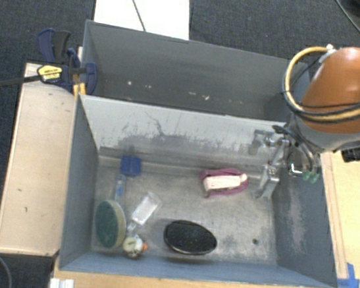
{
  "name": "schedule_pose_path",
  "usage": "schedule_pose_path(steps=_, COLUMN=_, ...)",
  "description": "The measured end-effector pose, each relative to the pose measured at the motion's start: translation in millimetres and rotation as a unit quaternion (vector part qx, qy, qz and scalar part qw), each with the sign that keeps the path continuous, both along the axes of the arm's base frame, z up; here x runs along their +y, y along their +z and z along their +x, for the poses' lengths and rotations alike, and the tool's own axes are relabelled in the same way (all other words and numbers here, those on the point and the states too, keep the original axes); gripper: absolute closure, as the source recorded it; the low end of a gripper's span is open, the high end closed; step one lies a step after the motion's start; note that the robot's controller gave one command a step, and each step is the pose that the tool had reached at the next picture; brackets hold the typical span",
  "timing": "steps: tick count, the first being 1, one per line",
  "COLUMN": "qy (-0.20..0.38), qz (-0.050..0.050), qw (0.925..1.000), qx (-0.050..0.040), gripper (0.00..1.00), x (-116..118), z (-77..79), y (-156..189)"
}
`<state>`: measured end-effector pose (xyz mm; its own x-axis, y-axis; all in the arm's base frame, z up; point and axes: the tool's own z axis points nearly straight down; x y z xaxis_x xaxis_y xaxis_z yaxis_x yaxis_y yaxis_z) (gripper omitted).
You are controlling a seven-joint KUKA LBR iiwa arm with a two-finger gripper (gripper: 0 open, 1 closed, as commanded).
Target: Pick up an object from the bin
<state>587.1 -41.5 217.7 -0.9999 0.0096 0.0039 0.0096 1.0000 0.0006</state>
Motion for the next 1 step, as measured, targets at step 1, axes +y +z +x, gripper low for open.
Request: schedule_pose_path(steps=1, qy=-0.052, qz=0.001, qw=0.9986, qx=0.0013, gripper=0.00, x=42.5, z=-57.5, y=-64.8)
